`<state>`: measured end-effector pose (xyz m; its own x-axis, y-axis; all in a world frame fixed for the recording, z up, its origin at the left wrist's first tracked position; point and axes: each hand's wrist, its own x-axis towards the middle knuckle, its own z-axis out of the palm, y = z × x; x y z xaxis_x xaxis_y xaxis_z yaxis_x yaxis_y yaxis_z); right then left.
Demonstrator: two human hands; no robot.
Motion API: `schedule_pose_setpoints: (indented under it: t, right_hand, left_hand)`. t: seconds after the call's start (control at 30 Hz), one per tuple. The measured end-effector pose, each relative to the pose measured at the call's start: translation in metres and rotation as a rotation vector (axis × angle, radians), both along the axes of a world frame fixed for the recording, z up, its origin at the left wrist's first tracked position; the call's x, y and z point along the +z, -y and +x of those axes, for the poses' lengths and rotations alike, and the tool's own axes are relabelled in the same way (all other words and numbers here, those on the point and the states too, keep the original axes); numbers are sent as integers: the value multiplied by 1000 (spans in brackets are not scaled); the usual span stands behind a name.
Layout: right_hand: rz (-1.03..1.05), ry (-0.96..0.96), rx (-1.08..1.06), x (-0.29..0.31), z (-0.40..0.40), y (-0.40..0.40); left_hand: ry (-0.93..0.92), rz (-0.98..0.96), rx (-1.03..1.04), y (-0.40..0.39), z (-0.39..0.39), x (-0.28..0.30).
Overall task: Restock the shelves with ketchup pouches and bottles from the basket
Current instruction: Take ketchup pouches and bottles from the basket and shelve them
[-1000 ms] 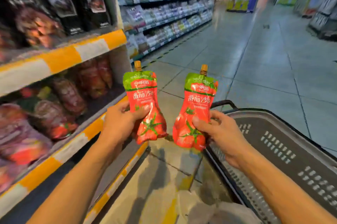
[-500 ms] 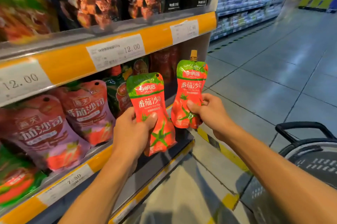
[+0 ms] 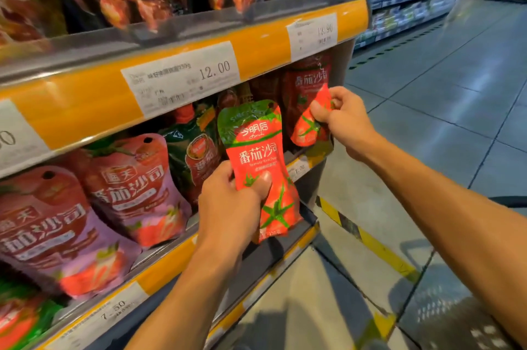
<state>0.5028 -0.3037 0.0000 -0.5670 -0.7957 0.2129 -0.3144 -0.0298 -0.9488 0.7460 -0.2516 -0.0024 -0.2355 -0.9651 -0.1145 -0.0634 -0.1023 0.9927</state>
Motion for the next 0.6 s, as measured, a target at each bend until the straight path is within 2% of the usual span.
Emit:
schedule_pose_setpoints:
  t: [0.13,0.33,0.4,0.5,0.6]
  right_hand:
    - [19,14,83,-4,0,18]
    - [141,-143,134,-19,-11,31]
    - [181,-176,110,-19,-14,32]
    - [244,-362,13,-17,-16,30]
    - [124,-428,-152,-14,-8,10]
  left_hand:
    - [5,-11,23,4,0,-2]
    - [7,-15,32,8,-2,-4]
    - [-2,-4,32,8,-3,-4]
    - [-22,16,32,8,-4,-1]
    - [-35,30,30,6,-4,2]
